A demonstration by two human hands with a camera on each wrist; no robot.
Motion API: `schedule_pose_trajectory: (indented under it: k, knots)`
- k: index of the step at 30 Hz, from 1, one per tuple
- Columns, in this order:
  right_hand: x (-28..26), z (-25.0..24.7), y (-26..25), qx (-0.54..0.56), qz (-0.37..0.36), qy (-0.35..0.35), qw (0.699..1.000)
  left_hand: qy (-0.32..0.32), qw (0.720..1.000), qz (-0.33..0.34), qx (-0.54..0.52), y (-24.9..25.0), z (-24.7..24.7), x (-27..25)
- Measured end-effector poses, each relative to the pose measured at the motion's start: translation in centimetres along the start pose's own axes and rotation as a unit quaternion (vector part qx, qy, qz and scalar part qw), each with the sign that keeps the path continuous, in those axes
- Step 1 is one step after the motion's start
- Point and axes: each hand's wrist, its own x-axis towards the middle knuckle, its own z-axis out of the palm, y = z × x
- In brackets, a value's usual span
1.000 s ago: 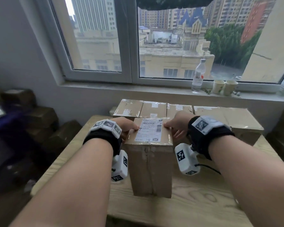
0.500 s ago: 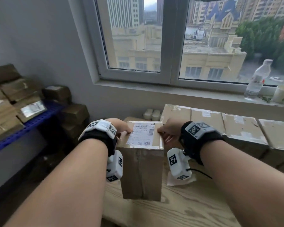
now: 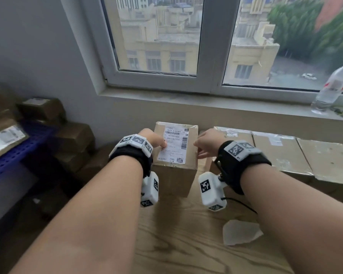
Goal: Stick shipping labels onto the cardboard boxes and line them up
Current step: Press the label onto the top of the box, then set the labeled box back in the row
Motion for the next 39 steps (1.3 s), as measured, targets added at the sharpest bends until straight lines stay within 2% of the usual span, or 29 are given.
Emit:
schedule_pose_trajectory:
  k: [5,9,11,18,22,25,27,31,34,39]
  knots:
    - [2.0,0.4,-0.4,-0.004,-0.008,0.019,1.0,-0.002,0.999,0.035,-0.001,1.1,2.0,3.6]
    - [3.5,0.4,0.1,-0.104,-0.022,0.053,0.993,-0.006,0.998,0.064,0.001,1.1,3.5,5.8]
    - [4.0,0.3,0.4,-0.136,-0.014,0.042,0.99,0.007,0.997,0.08,-0.004,1.1,4.0,6.6]
    - [5.4,0.1,1.6,-0.089,-0.02,0.054,0.994,0.013,0.997,0.075,-0.015,1.2,4.5,7.1]
    - [4.2,-1.8,1.8,-0.068,-0.036,0.068,0.995,0.091,0.992,0.087,-0.003,3.1,4.9,5.7]
    - [3.0,-4.2,2.5,-0.098,-0.045,0.108,0.988,0.132,0.982,0.133,-0.023,5.5,5.8,4.1]
    - [2.1,-6.1,3.2,-0.112,-0.046,0.137,0.983,0.119,0.979,0.162,-0.029,7.3,6.7,2.8]
    - [0.7,-9.3,5.3,-0.127,-0.032,0.185,0.974,0.043,0.982,0.182,-0.015,10.1,9.8,0.6]
    - [0.0,-11.0,6.9,-0.132,-0.013,0.205,0.97,-0.005,0.984,0.173,0.034,11.0,12.2,-0.4]
    - [-0.8,-11.9,9.2,-0.142,0.01,0.211,0.967,-0.02,0.986,0.142,0.08,10.2,14.2,-1.5]
